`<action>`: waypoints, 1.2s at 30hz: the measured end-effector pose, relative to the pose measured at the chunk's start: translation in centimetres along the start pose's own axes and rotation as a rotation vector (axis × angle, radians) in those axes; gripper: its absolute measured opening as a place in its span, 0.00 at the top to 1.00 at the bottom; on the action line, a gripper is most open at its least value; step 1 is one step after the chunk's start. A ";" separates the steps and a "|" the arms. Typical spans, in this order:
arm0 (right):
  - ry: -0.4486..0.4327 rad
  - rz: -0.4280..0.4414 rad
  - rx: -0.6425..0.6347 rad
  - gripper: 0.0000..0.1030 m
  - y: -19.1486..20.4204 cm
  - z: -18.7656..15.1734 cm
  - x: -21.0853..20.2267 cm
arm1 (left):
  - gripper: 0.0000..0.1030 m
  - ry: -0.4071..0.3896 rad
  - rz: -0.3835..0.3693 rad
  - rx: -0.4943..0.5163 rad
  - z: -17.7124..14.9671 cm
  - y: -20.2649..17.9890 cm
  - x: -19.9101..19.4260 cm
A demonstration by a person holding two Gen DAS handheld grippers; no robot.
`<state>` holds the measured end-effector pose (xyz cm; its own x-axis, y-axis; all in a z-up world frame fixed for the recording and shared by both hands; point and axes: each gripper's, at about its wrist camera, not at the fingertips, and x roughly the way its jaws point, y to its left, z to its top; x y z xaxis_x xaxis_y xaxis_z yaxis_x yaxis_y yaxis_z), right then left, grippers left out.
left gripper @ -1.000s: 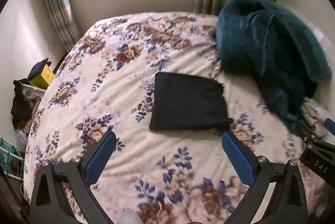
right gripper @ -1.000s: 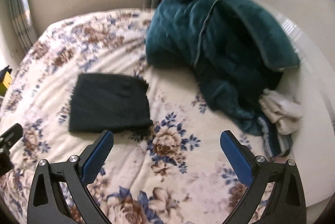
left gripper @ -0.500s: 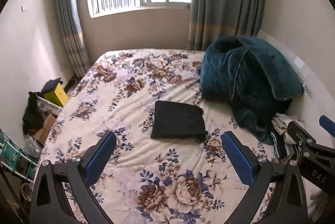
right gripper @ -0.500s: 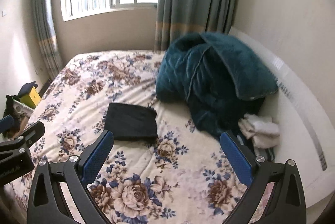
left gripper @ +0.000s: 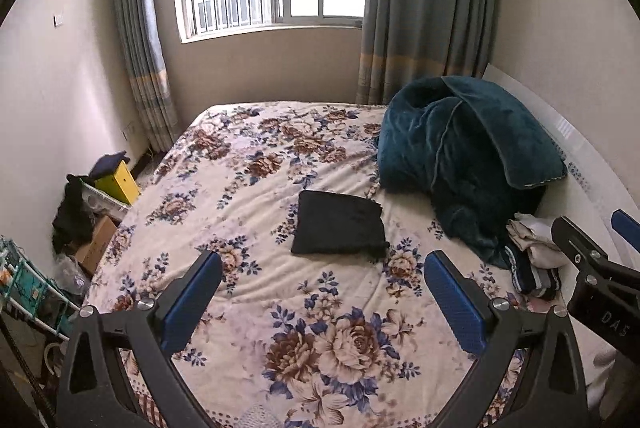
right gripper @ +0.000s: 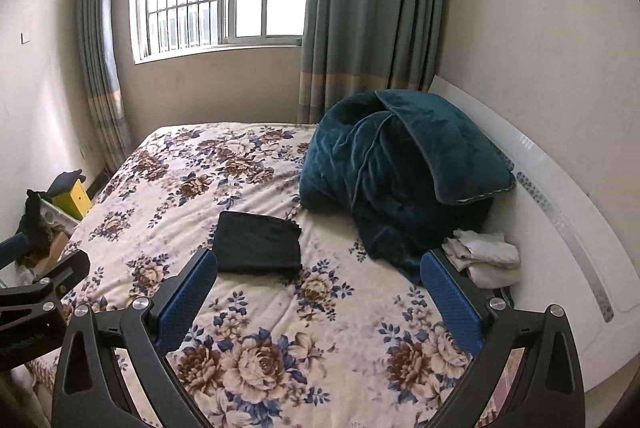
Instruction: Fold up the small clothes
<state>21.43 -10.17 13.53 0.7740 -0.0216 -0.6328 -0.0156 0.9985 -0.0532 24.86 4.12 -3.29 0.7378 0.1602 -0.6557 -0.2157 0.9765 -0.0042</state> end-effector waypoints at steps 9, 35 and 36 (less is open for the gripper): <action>-0.002 0.013 0.017 0.00 -1.3 -0.5 -1.4 | 0.00 -0.030 0.013 0.013 -0.5 -0.4 -1.1; -0.022 0.061 -0.010 0.00 -1.8 0.8 -1.7 | 0.00 -0.049 0.035 -0.003 -0.8 -0.2 -2.1; -0.022 0.064 -0.009 0.00 -1.8 0.8 -1.7 | 0.00 -0.050 0.035 -0.003 -0.8 -0.2 -2.2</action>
<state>20.69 -11.86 15.29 0.7852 0.0432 -0.6177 -0.0709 0.9973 -0.0203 22.80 3.47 -2.44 0.7609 0.2011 -0.6169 -0.2437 0.9697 0.0156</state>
